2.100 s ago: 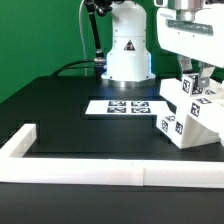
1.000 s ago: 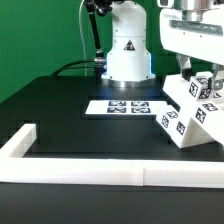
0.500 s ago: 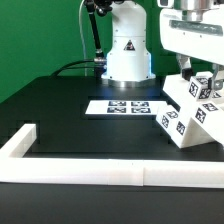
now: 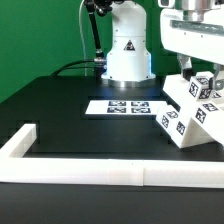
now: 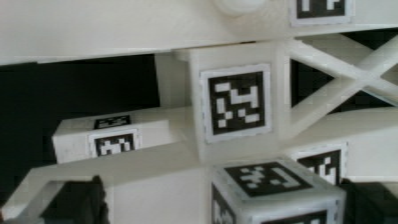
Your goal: Assemble chair
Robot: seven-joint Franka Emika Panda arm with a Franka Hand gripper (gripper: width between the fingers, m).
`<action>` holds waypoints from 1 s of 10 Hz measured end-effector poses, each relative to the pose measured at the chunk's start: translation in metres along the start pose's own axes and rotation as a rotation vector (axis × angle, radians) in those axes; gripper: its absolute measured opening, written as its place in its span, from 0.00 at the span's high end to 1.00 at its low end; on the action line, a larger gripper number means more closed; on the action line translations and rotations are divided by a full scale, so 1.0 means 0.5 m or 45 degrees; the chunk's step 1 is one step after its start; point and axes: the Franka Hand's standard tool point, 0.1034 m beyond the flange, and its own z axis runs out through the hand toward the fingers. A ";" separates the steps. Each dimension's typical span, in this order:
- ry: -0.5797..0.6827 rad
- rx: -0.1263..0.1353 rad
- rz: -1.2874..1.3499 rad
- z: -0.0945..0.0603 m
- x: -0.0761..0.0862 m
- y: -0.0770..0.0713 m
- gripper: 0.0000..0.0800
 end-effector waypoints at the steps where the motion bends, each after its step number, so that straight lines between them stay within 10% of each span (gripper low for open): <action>1: 0.000 0.000 -0.002 0.000 -0.001 0.000 0.19; 10: 0.009 0.035 -0.166 -0.017 0.018 0.035 0.19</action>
Offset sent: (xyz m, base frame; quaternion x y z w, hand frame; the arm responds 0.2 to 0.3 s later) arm -0.0247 -0.0173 0.0102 -0.0044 -0.0149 -0.0331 0.9993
